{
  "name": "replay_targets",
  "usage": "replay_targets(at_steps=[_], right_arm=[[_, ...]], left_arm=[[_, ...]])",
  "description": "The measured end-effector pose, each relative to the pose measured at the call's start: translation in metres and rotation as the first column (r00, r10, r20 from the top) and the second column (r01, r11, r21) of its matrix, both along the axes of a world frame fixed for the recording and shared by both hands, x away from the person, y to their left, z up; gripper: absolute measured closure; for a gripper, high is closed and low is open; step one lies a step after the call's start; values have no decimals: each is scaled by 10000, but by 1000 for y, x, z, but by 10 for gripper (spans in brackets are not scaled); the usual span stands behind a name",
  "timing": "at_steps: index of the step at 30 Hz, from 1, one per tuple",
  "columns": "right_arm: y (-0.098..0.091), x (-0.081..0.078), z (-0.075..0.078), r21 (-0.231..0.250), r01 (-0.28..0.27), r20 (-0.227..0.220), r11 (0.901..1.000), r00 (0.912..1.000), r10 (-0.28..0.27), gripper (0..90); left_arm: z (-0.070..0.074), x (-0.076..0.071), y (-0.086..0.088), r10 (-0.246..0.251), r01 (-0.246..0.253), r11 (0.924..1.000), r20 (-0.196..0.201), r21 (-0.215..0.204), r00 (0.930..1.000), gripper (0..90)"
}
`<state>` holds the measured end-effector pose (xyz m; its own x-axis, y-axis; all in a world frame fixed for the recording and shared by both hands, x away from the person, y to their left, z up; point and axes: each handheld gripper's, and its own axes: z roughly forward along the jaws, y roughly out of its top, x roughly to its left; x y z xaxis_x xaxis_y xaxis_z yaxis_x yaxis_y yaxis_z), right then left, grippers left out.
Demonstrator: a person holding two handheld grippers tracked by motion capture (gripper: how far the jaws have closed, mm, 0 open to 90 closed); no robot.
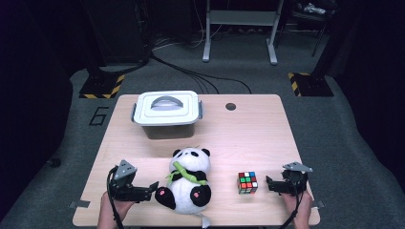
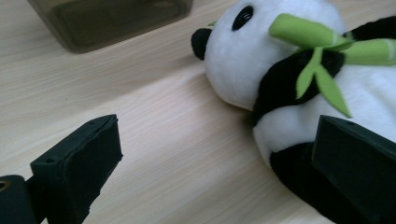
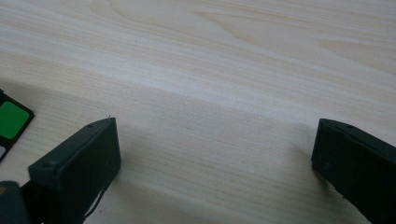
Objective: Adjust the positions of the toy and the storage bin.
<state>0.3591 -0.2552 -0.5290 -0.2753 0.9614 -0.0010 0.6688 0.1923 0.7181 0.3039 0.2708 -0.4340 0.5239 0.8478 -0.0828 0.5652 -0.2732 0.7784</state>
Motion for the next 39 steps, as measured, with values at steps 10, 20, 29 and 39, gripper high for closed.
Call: replay_targets(at_steps=[10,20,29,39], right_arm=[[0,0,0,1,2,-2,10000,10000,-2,3],[0,0,0,-4,-2,-11,10000,10000,2,3],[0,0,0,0,2,-11,10000,10000,-2,3],[0,0,0,9,10,-8,10000,10000,-10,3]], left_arm=[[4,-10,-17,-739,737,9972,-133,-148,9972,30],[-16,-13,-28,-1733,1690,9839,-788,-586,9817,198],[-19,-18,-29,-2571,2496,9647,-972,-835,9615,561],[-11,-7,-21,-2937,2891,9552,-822,-638,9524,626]])
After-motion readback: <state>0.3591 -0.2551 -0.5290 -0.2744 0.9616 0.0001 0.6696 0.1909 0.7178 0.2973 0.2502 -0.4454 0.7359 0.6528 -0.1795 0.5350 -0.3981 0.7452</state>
